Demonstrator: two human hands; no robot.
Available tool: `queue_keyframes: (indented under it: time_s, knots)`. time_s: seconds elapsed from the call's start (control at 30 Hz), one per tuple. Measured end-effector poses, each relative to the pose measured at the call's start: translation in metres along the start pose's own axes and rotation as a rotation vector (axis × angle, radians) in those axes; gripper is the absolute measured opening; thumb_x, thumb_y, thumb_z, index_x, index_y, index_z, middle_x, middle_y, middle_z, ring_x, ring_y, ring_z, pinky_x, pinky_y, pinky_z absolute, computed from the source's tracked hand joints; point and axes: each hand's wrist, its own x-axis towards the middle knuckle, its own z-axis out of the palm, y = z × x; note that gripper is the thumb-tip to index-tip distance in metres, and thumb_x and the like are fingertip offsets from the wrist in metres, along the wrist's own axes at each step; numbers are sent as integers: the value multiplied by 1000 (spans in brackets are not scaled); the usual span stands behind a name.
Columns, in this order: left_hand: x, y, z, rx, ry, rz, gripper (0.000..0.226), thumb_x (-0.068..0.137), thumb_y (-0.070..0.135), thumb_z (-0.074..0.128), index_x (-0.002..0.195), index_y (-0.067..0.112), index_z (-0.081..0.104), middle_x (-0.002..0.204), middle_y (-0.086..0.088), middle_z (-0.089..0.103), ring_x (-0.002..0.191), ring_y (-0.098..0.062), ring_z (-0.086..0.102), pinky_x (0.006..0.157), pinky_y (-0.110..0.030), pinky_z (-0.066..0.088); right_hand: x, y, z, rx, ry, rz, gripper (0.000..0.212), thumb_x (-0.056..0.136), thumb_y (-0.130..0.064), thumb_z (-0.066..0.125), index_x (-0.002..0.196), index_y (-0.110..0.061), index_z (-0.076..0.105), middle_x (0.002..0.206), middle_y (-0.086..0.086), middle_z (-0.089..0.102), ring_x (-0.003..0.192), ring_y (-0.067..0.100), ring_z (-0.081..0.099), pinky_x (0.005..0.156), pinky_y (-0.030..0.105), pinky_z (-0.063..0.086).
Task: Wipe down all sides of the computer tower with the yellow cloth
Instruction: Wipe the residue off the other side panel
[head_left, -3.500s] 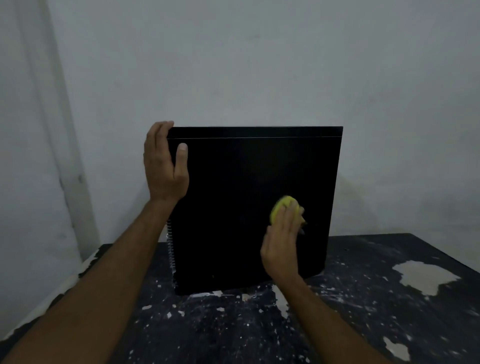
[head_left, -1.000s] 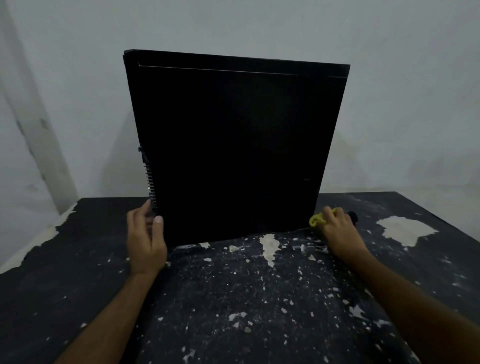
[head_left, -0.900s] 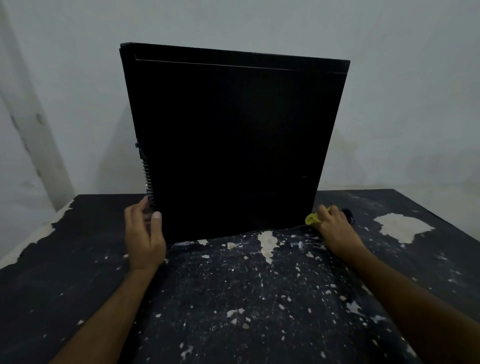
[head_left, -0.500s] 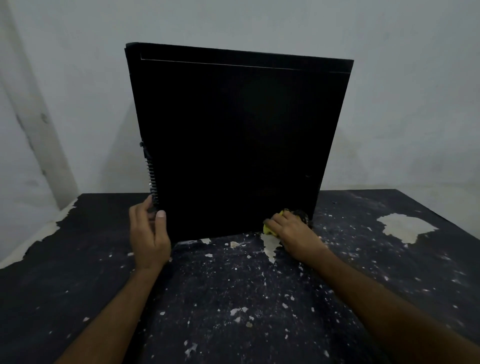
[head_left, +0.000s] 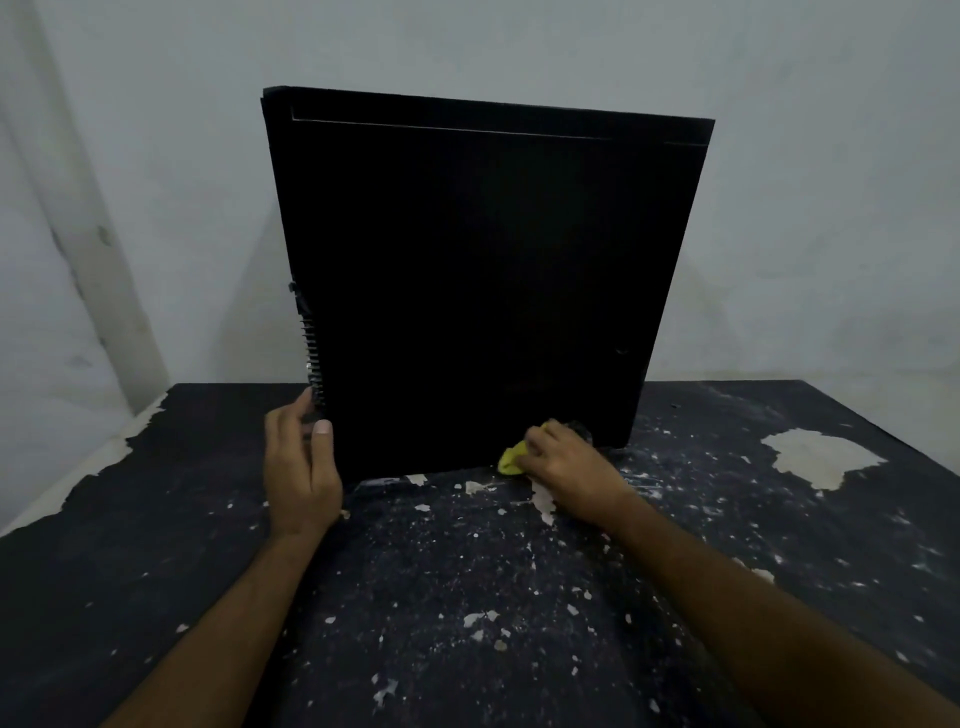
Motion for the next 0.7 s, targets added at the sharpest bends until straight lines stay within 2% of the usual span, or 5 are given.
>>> queue_keyframes:
  time_s: [0.1,0.23,0.47,0.63,0.7]
  knots:
    - [0,-3,4,-11,6,-8,49,106,30,40,145,2,48,130,-16,48,99,-2,52,84,-4,40,-34,33,-16,-62,-62,91,40,75,-8,83,113,-14,72,106,11,58,94,30,54,75,44,56]
    - [0,-5,4,-10,12,12,43,105,36,40,143,18,47,130,-14,47,97,-9,53,81,-5,41,-66,61,-32,-147,-142,263,49,59,-12,95,104,-14,75,107,9,59,92,29,58,76,42,57]
    - [-2,-3,6,-30,27,11,45,105,38,42,145,18,47,127,5,43,99,-15,56,83,-8,44,-51,95,-82,-43,99,530,39,78,1,76,113,-4,60,105,18,52,86,41,54,60,47,52]
    - [-2,2,5,-62,33,-10,49,104,42,42,146,16,47,128,1,45,103,-21,59,86,-26,51,-21,112,-122,61,307,655,34,82,2,67,115,-3,57,106,18,49,90,39,52,64,40,43]
    - [-2,6,5,-76,37,-24,51,104,42,43,144,12,49,125,7,45,103,-20,60,87,-19,50,-17,106,-120,76,323,673,32,84,0,66,115,-3,57,107,17,49,91,38,52,66,39,43]
